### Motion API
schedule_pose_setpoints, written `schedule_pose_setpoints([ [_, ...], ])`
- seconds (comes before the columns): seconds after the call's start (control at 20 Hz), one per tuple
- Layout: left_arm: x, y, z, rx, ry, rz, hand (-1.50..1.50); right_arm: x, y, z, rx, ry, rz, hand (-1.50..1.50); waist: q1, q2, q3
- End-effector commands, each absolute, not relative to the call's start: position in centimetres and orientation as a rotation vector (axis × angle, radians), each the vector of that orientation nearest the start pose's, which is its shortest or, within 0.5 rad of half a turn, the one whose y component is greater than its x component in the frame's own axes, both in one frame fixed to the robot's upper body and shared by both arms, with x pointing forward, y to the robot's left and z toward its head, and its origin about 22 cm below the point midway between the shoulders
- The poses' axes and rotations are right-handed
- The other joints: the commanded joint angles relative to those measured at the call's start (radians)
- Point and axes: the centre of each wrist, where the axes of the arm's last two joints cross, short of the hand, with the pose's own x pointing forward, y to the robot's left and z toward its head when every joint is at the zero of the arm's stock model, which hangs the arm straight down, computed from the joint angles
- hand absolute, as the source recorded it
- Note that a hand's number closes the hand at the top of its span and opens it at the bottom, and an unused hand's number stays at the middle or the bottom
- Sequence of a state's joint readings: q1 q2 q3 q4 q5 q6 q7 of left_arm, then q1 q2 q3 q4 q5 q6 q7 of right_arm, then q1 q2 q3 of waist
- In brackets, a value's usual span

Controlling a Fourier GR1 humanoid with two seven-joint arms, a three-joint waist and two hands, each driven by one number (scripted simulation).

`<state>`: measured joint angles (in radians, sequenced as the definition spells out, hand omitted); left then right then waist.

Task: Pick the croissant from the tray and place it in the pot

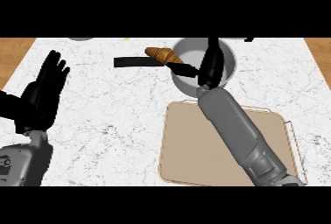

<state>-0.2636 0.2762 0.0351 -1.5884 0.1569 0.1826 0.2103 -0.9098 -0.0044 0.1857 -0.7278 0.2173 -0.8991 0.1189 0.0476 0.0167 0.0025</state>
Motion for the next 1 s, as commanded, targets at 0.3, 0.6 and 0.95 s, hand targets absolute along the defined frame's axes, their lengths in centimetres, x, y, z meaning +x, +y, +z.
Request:
schedule_pose_setpoints([
  [0.3, 29.4, 27.9, 8.7, 0.209, -1.626, 0.063, 0.0, 39.3, -13.8, 4.3, -0.532, -1.712, -0.078, -1.5, -0.048, -0.017, -0.002],
  [0.6, 28.1, 27.8, 6.9, 0.206, -1.607, 0.076, 0.0, 38.1, -18.7, 4.9, -0.492, -1.712, -0.032, -1.5, -0.053, -0.019, -0.003],
  [0.95, 28.2, 27.3, 8.3, 0.207, -1.623, 0.078, 0.0, 36.1, -22.8, 4.4, -0.519, -1.704, -0.029, -1.5, -0.049, -0.017, -0.002],
])
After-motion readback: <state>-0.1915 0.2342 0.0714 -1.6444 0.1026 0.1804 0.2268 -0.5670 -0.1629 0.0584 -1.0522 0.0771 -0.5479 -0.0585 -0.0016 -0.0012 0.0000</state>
